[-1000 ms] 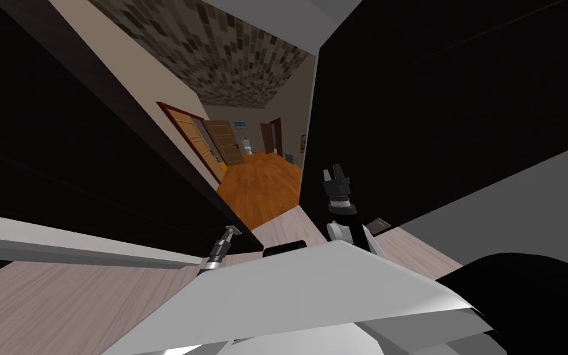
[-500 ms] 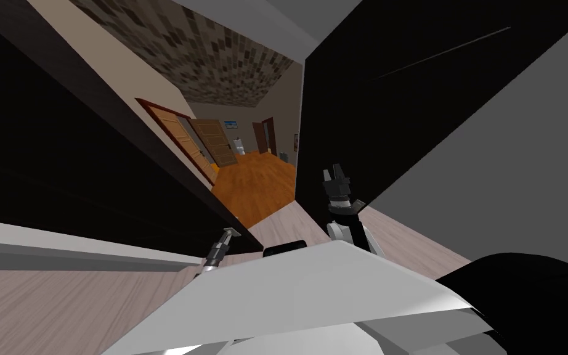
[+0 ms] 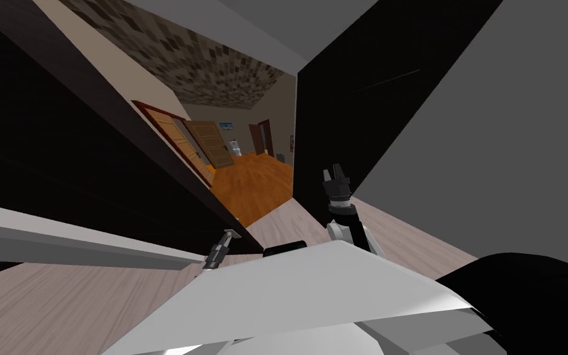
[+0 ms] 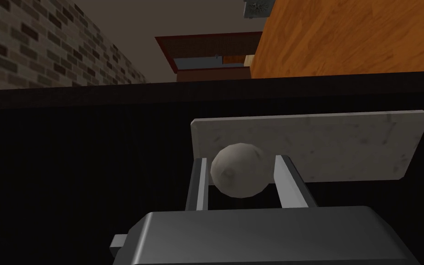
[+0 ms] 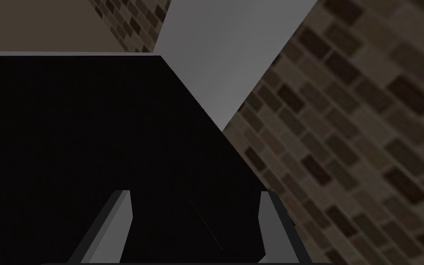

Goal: Pull the door open

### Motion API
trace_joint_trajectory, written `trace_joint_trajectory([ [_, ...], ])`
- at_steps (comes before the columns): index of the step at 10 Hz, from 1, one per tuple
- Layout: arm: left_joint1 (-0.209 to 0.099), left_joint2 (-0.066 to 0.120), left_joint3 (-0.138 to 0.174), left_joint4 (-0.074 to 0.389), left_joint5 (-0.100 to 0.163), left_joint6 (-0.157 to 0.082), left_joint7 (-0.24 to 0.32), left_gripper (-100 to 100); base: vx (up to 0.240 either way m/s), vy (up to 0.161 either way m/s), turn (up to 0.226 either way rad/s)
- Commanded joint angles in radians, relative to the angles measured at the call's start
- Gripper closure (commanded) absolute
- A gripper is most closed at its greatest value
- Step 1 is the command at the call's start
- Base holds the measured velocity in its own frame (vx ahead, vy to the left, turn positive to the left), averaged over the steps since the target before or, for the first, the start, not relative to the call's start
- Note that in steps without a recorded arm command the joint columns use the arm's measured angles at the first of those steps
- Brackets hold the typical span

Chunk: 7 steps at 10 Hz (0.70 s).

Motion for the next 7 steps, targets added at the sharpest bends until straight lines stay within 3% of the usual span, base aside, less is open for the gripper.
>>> trace_joint_trajectory([
  [1, -0.032, -0.009, -0.006, 0.014, 0.002, 0.016, -0.006, 100, -0.227, 0.049, -0.119],
  [4, -0.115, -0.032, -0.02, 0.071, 0.007, 0.042, -0.019, 100, -0.249, 0.099, -0.115],
  [6, -0.152, -0.042, -0.026, 0.095, 0.009, 0.053, -0.024, 100, -0.199, 0.072, -0.065],
  [7, -0.19, -0.053, -0.032, 0.121, 0.011, 0.065, -0.03, 100, -0.25, 0.051, -0.119],
])
